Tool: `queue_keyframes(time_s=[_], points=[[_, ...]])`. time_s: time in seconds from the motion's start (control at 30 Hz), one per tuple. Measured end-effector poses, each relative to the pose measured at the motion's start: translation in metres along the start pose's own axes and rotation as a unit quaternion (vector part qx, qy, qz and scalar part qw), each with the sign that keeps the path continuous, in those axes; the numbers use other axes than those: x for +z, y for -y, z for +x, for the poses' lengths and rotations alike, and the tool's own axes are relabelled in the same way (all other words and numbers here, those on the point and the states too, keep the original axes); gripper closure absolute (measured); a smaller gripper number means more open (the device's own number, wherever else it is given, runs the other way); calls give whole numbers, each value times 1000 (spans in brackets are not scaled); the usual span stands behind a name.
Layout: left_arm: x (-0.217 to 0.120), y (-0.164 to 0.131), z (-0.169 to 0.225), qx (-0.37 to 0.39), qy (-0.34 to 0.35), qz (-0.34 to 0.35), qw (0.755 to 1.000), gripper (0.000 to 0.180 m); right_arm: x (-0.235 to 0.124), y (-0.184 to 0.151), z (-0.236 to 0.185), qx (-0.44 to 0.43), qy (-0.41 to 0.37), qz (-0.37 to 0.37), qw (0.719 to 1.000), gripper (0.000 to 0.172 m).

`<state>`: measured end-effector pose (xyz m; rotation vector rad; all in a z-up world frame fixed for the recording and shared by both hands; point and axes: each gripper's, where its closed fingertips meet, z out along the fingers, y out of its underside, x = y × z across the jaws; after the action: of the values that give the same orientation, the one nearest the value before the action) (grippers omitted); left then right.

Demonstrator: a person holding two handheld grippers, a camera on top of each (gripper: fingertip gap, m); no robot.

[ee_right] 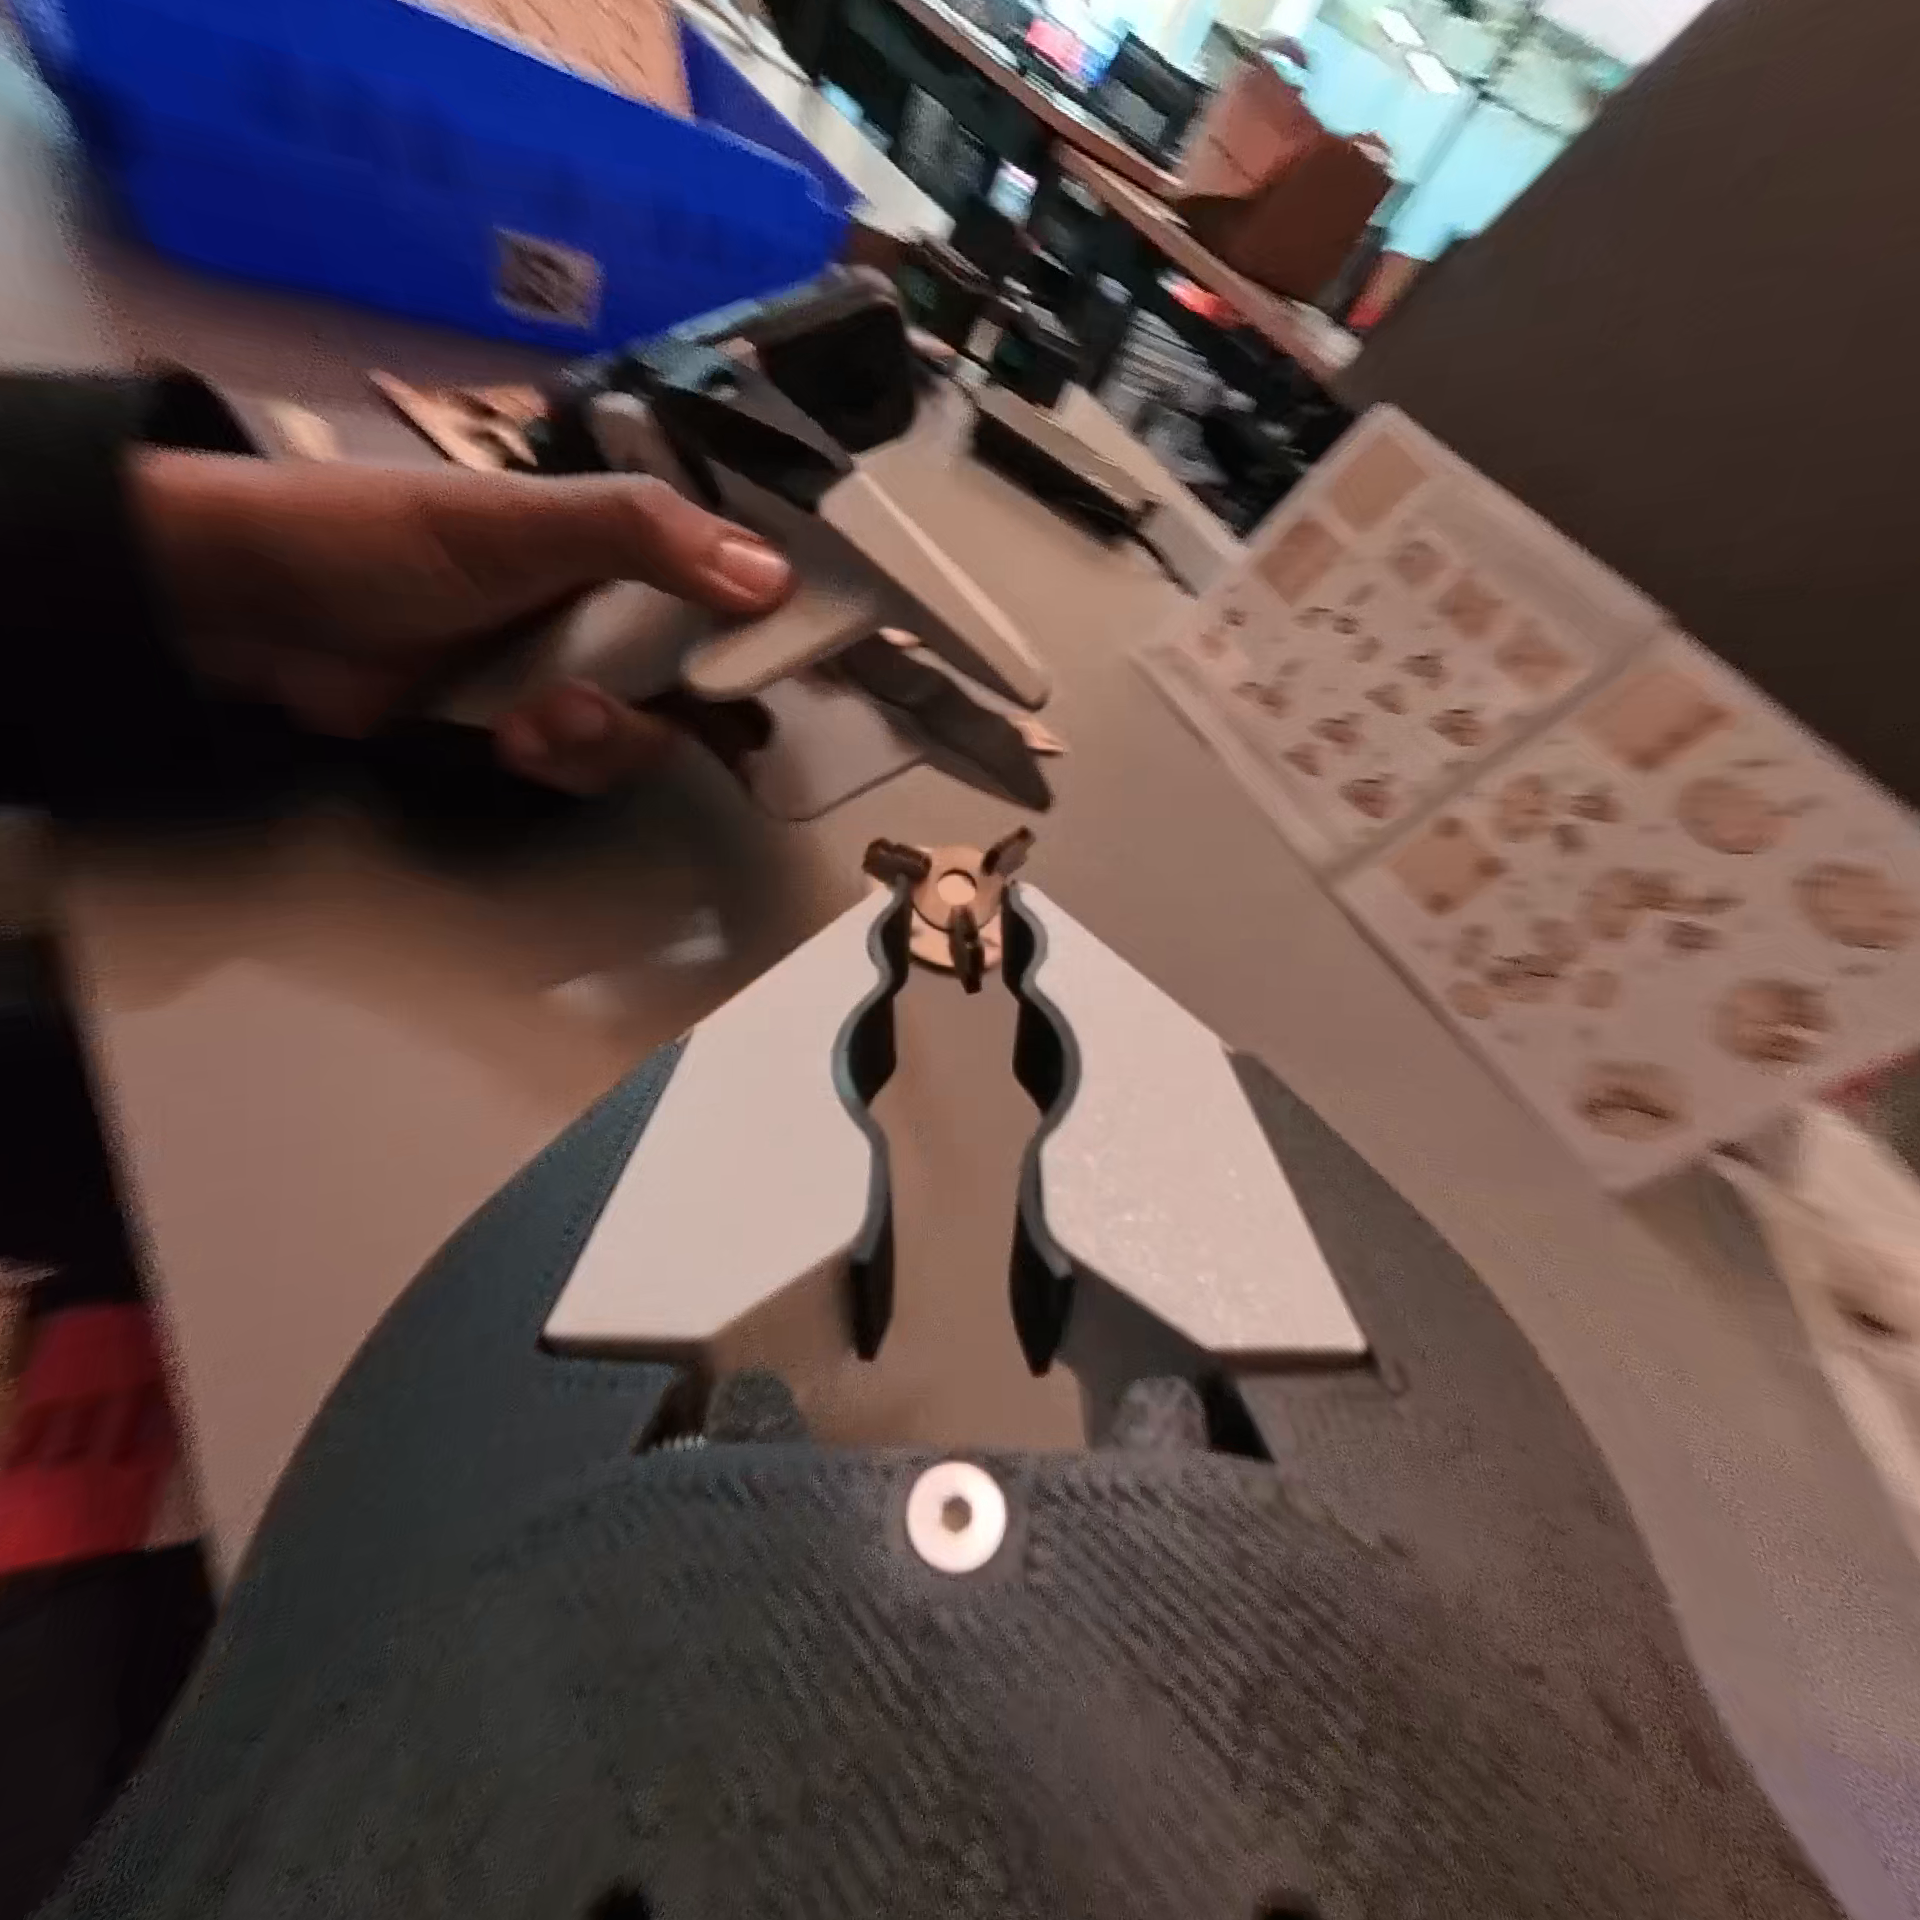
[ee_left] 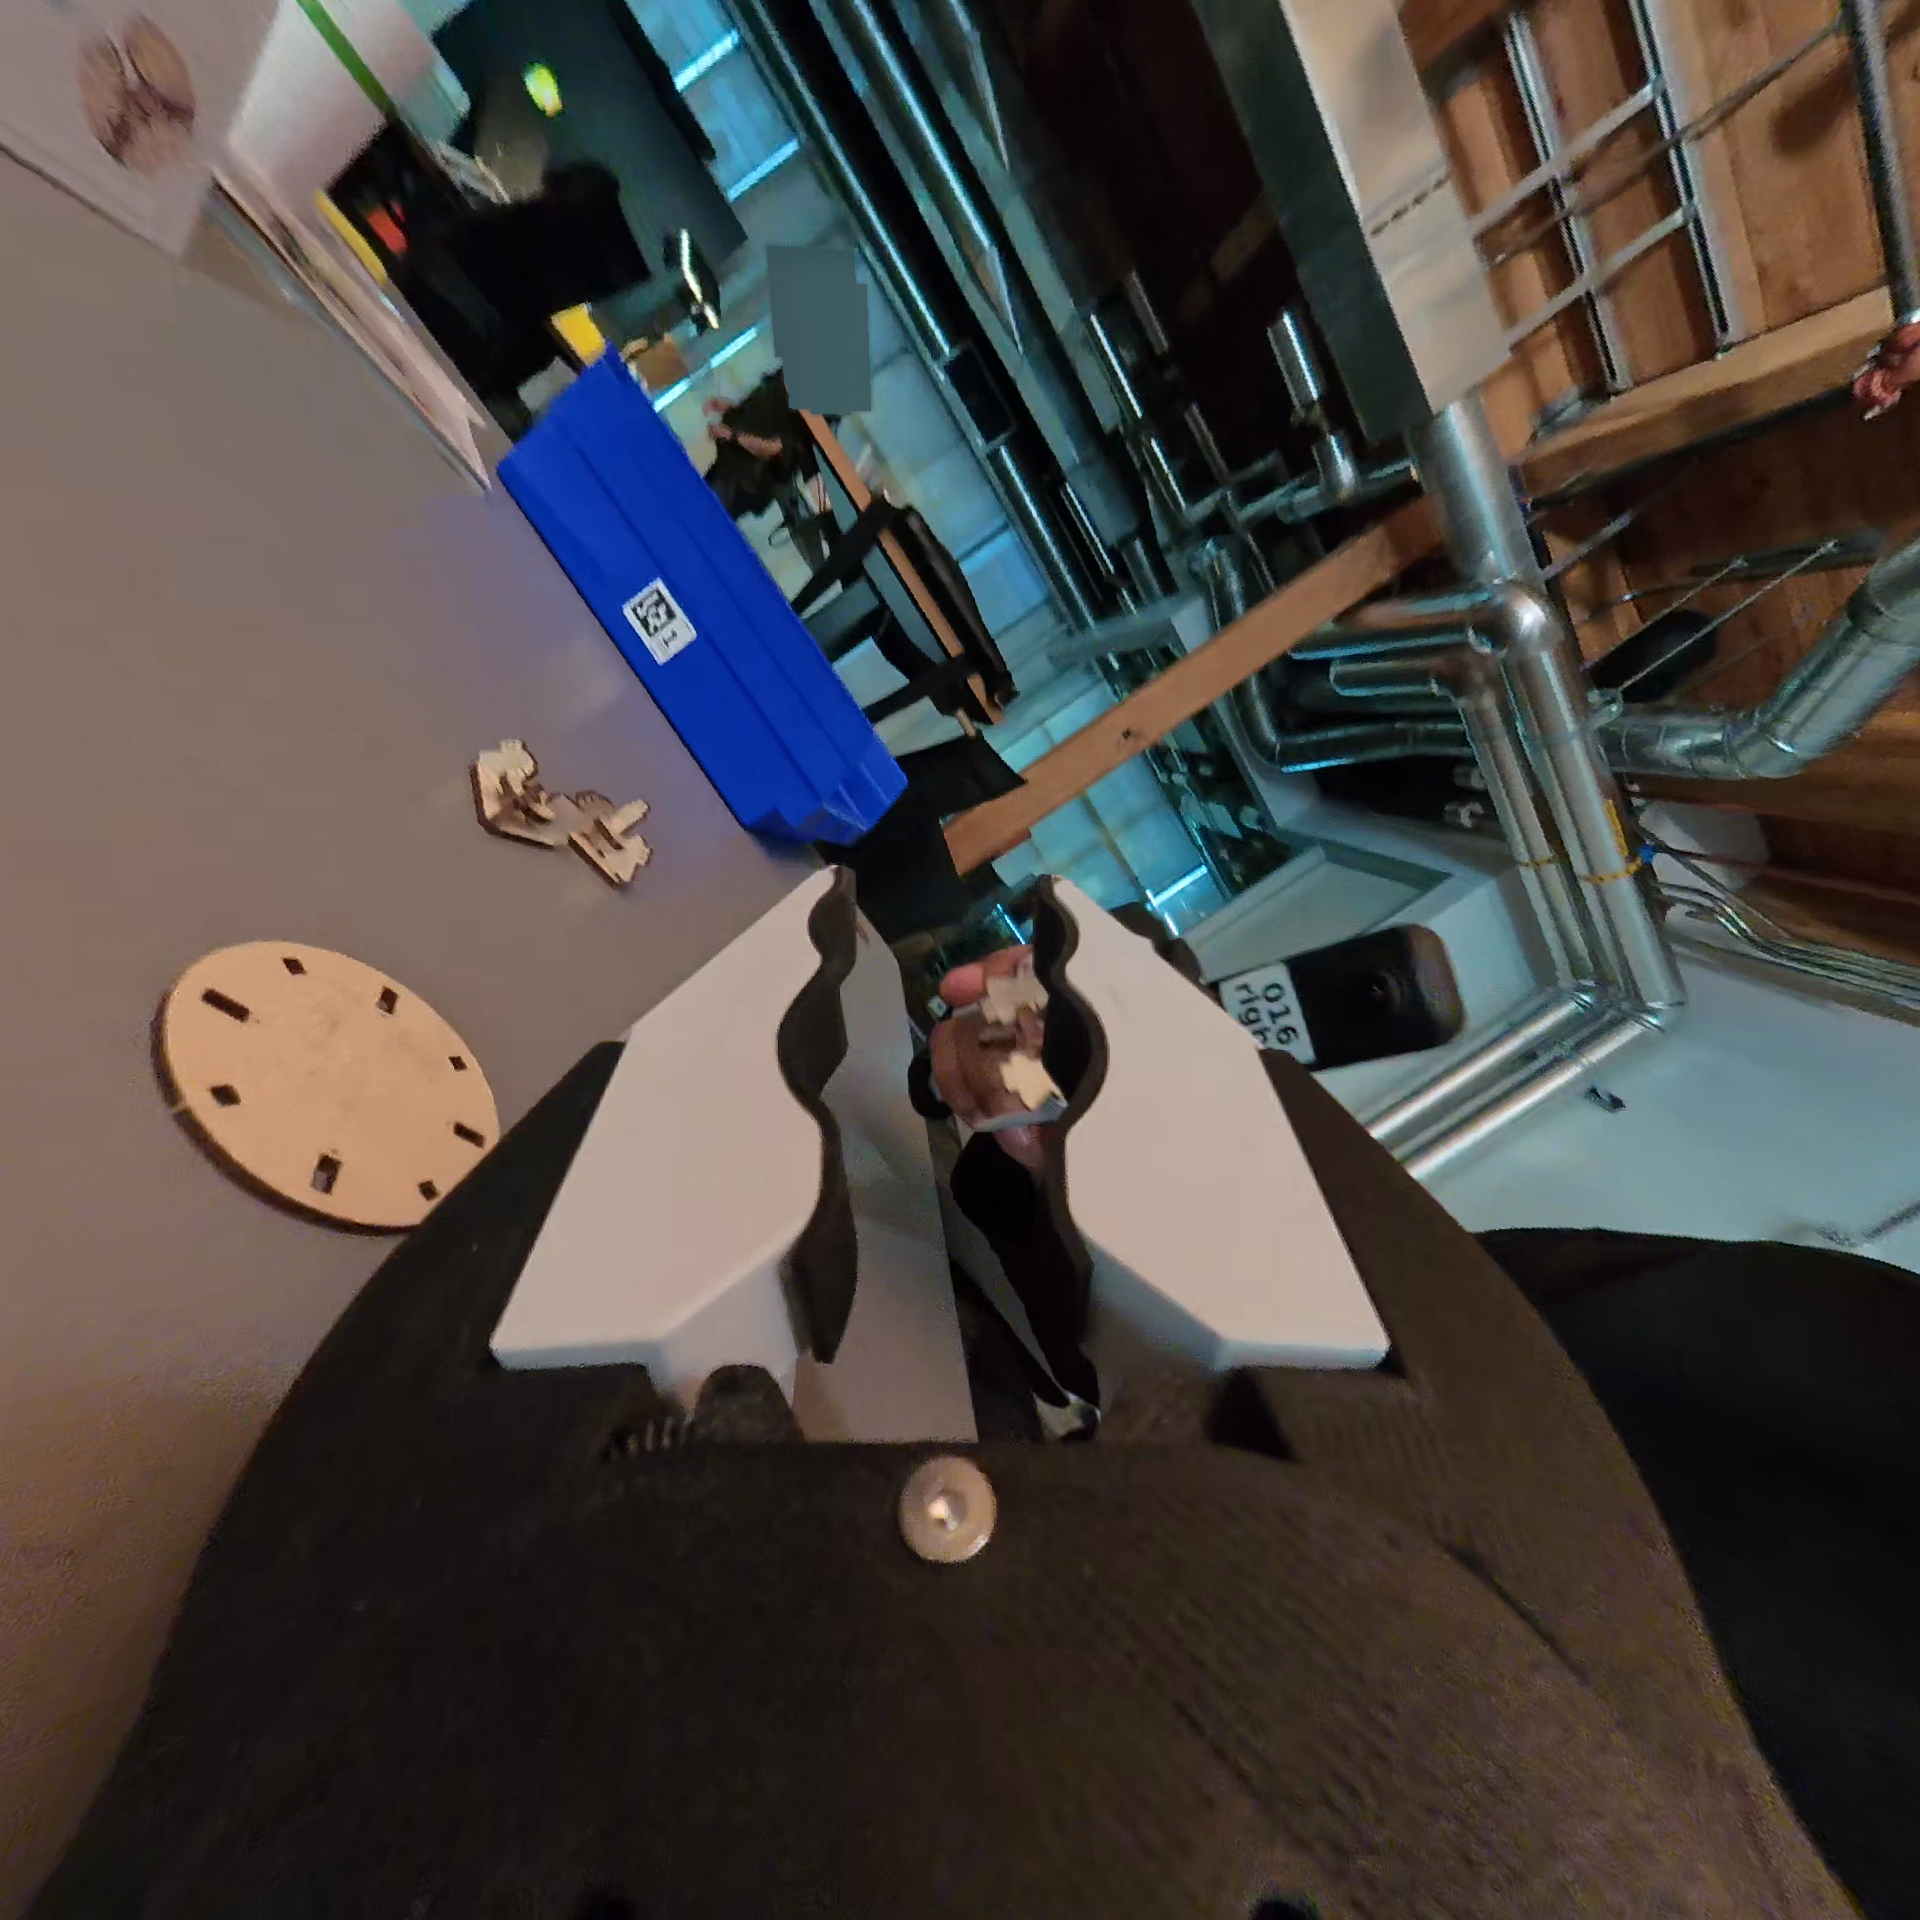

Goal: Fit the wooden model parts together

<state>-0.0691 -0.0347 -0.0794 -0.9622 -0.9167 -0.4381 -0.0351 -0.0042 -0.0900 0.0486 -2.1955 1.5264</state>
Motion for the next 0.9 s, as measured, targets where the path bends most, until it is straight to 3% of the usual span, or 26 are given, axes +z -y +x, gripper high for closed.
queue_keyframes(time_s=[0.17, 0.33, 0.5, 0.67, 0.9], points=[[-5, 9, 4, 6, -11, 27, 1000, 148, -32, 16, -6, 120, 139, 87, 979, 157], [-5, 11, 6, 3, -20, 32, 999, 148, -45, 33, -7, 169, 202, 126, 957, 157], [-19, 30, 18, 53, -23, 88, 994, 168, -33, 21, -12, 153, 222, 87, 959, 157], [-23, 35, 16, 33, -30, 106, 993, 168, -10, -13, -22, 100, 240, -1, 965, 157], [-22, 35, 15, 32, -27, 104, 994, 168, 4, -49, -34, 37, 306, -91, 947, 156]])
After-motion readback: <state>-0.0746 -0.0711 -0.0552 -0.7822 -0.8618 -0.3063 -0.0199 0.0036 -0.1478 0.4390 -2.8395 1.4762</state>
